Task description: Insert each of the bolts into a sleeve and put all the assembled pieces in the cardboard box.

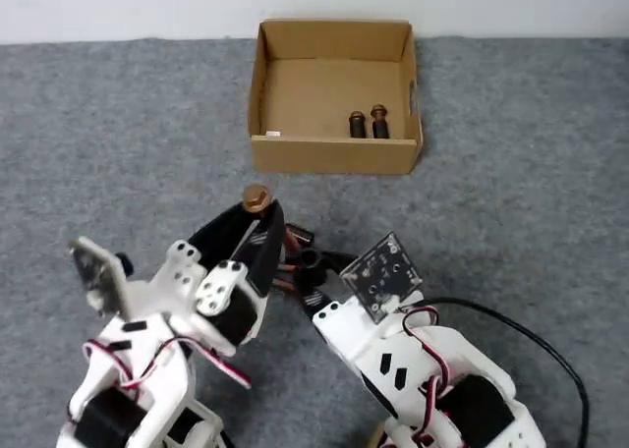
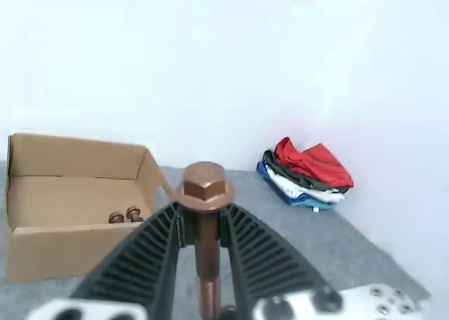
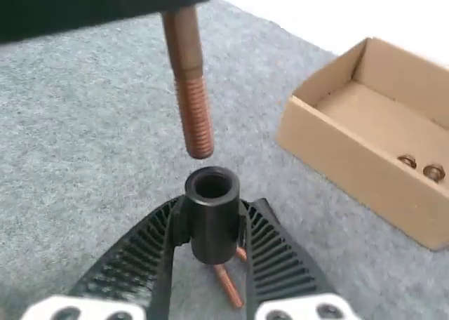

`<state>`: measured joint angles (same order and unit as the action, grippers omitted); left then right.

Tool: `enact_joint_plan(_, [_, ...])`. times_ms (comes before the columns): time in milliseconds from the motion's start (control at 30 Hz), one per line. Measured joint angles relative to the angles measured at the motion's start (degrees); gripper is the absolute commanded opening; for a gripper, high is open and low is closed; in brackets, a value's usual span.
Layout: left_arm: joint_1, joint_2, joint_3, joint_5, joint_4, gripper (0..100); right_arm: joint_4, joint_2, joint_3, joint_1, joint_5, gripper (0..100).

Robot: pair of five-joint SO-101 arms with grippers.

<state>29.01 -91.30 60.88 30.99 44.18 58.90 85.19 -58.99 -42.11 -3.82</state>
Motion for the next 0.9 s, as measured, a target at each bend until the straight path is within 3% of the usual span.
enact_joint_plan(433, [2.02, 0.26, 0.35, 4.75, 0.00, 0, -0.09, 0.00, 0.00, -2.11, -3.78, 0.8])
enact_joint_plan(900, [2.99, 1.05, 0.09, 2.20, 4.13, 0, 0.00, -0.18, -0.26, -2.02, -5.10, 0.8])
